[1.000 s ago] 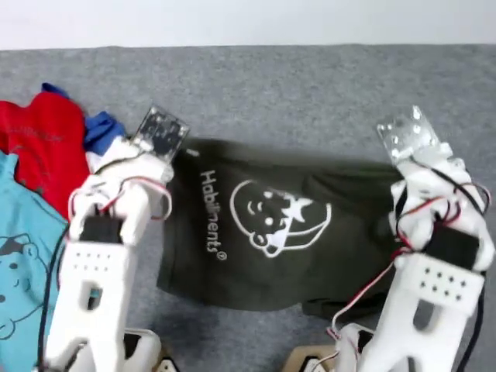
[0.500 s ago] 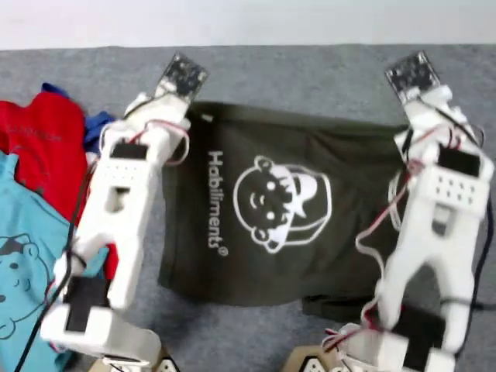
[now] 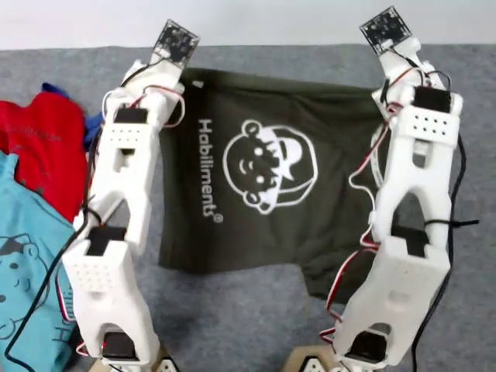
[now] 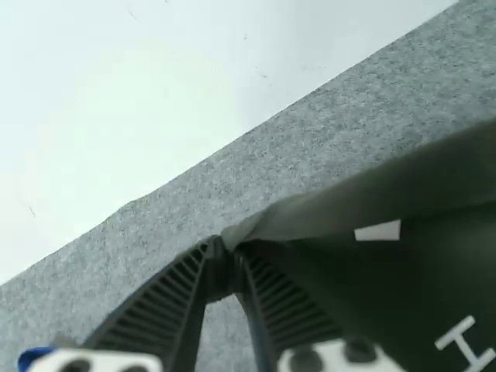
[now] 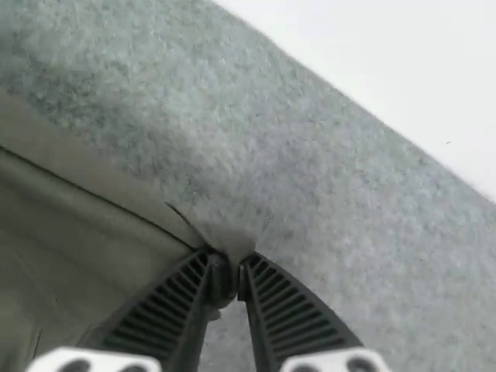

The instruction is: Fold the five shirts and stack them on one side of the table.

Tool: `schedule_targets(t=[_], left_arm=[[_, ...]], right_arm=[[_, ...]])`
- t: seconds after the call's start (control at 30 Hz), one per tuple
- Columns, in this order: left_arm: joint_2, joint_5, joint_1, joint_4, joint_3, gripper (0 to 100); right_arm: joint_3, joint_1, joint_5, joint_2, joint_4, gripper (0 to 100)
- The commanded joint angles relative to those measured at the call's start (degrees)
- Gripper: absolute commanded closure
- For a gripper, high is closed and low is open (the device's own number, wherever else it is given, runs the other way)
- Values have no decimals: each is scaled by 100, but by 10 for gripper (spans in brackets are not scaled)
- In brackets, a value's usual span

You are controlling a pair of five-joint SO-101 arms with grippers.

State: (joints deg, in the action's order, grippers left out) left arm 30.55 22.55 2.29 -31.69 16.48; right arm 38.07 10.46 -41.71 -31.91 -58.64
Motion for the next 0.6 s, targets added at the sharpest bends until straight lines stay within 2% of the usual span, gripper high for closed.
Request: schedule_targets(t=[0.0, 0.27, 0.43, 0.57], left_arm=[[-53, 105, 9, -738, 444, 998], [-53, 1512, -273, -3341, 840, 998], [-26, 2338, -448, -5213, 1464, 998], [-35, 2840, -633, -6400, 1912, 998]], right_arm=[[774, -22, 62, -136, -470, 989], [870, -31, -35, -215, -2202, 989], [1037, -31, -290, -224, -3301, 989], [1424, -31, -299, -215, -4277, 989]])
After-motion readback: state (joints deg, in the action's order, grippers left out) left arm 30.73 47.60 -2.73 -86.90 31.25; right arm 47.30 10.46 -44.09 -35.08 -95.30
